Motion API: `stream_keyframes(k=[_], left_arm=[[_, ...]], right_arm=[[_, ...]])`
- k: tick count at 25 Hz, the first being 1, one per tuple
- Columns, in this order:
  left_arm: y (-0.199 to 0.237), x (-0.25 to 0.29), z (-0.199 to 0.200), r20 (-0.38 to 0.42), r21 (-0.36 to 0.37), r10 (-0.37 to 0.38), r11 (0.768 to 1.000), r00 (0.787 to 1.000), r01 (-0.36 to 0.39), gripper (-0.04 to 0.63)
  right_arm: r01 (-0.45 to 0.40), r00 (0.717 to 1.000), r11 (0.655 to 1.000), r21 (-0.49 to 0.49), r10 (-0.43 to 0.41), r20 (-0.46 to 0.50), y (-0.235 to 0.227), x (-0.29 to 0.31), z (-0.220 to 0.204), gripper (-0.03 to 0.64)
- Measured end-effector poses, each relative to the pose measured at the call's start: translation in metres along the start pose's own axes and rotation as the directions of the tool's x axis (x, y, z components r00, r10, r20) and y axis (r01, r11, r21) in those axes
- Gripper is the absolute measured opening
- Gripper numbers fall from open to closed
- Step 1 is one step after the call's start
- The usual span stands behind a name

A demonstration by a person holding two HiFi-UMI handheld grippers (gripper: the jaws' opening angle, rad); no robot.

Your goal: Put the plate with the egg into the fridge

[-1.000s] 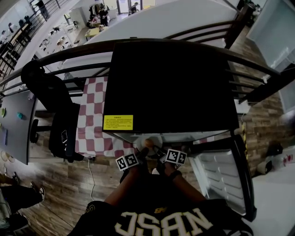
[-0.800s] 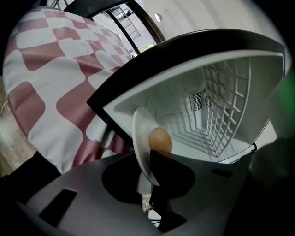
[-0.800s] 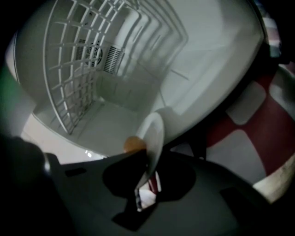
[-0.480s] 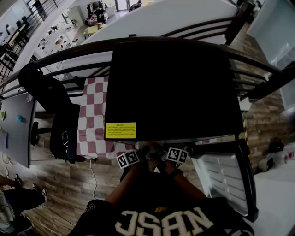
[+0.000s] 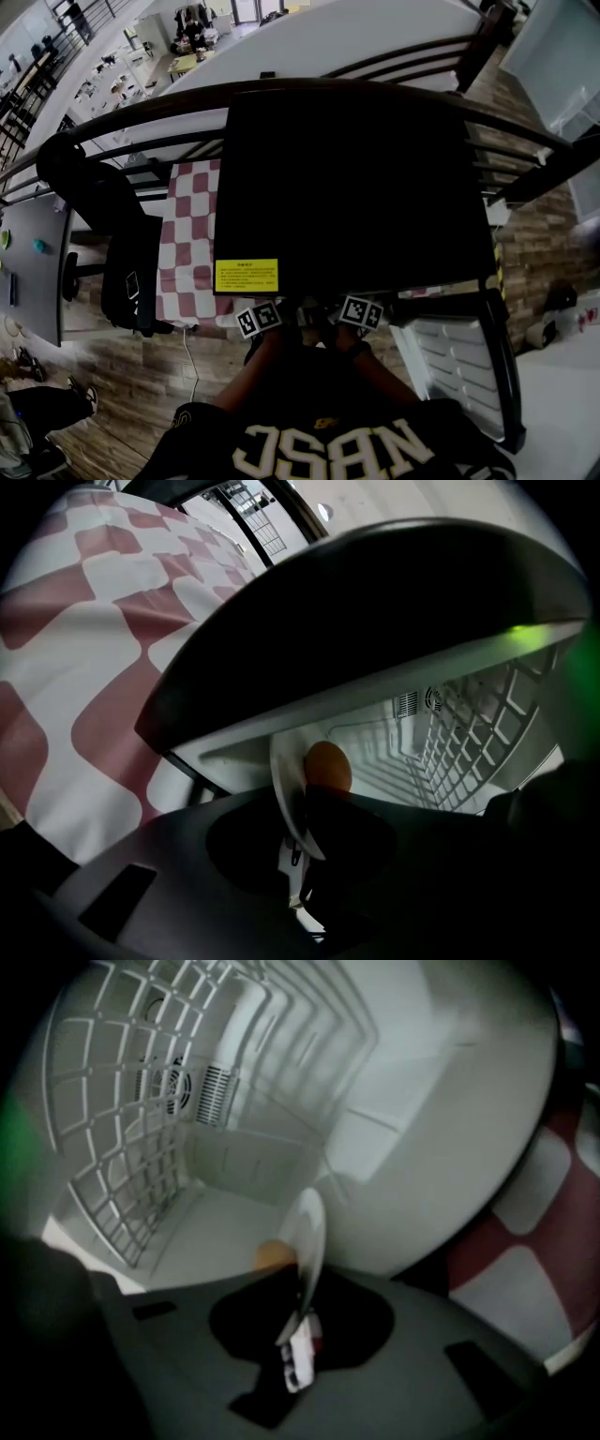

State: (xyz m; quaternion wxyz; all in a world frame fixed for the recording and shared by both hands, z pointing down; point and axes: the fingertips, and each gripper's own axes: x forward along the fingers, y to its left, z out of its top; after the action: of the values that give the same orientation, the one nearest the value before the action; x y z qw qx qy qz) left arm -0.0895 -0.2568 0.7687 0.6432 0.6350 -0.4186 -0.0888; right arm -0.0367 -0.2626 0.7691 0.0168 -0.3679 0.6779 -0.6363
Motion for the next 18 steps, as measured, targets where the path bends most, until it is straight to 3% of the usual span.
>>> stream_keyframes(k=[9, 13, 18], left_arm=[[-0.0026, 0.0030, 0.0008, 0.003, 0.015, 0.012, 1.000, 1.000, -0.012, 0.063], [-0.0030, 0.0035, 0.0006, -0.003, 0.046, 0.038, 0.998, 0.999, -0.038, 0.071], [0.0018, 0.0026, -0.0008, 0.003, 0.106, 0.090, 0.990, 0.996, -0.090, 0.102]], right_arm=[[0.014, 1.000, 1.000, 0.010, -0.014, -0.016, 0.0002, -0.0001, 0.0021, 0.055], [0.089, 0.994, 0.993, -0.074, -0.093, -0.052, -0.0017, -0.0028, 0.0030, 0.066], [0.147, 0.986, 0.967, -0.206, -0.160, -0.045, -0.0008, -0.0089, 0.0096, 0.155]])
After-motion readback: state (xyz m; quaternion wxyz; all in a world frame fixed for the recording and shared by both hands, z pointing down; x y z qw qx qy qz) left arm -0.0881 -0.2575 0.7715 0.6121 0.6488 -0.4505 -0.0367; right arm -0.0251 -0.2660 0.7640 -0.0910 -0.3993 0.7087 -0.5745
